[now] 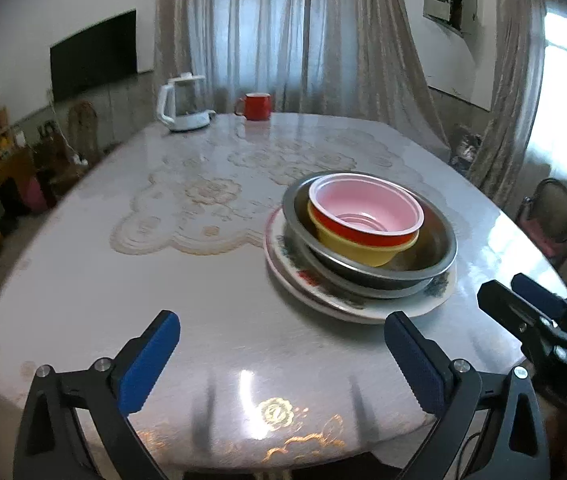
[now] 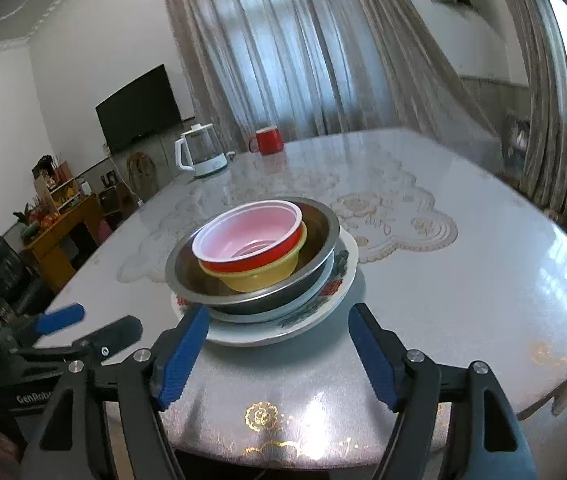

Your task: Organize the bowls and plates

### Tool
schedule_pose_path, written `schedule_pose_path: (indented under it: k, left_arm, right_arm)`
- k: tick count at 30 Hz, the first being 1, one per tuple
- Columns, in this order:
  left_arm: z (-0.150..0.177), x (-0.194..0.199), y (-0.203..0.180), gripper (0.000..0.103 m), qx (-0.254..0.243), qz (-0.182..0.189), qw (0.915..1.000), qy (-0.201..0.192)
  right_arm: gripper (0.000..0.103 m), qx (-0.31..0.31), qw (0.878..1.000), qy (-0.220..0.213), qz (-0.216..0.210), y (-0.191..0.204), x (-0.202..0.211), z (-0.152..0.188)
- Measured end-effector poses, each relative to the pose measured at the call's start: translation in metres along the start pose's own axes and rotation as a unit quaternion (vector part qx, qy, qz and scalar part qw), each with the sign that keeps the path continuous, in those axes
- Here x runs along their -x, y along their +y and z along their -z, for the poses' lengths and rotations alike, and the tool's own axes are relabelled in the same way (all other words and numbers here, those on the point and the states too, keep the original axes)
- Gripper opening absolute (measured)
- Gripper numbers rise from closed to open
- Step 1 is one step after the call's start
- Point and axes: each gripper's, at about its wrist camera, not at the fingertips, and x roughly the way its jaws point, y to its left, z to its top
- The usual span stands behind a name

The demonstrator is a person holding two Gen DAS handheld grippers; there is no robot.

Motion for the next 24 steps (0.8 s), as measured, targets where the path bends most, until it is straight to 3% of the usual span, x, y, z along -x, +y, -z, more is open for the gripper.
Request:
schedule_pose_path:
  k: [3, 9, 12, 16, 24]
  left_arm:
    - [0.006, 0.010, 0.002, 0.103, 0.004, -0.003, 0.9999, -0.013]
    - [0.012, 0.026, 0.020, 0.103, 0.043, -0.017, 0.9979, -0.046]
    - [0.015, 0.033, 0.027, 0.103, 0.055, -0.041, 0.9959, -0.058]
    - [0.017, 0.030, 0.032, 0.103, 0.056, -0.083, 0.9939, -0.046]
    - [0.020, 0.029, 0.027, 0.103, 0.039, -0.070, 0.9957, -0.046]
  right_arm:
    - [0.078, 0.029, 0.999, -0.012, 0.014, 0.012, 0.007, 0.009]
    - [0.078, 0.057, 0.998, 0.009, 0.011, 0.028, 0.007, 0.026]
    - [0.078, 0.064, 0.998, -0.001, 0.022, 0.032, 0.013, 0.028]
    - [0.078, 0.064, 0.997, -0.008, 0.033, 0.034, 0.015, 0.028]
    - [0.078, 0.060, 0.997, -0.016, 0.042, 0.036, 0.014, 0.020]
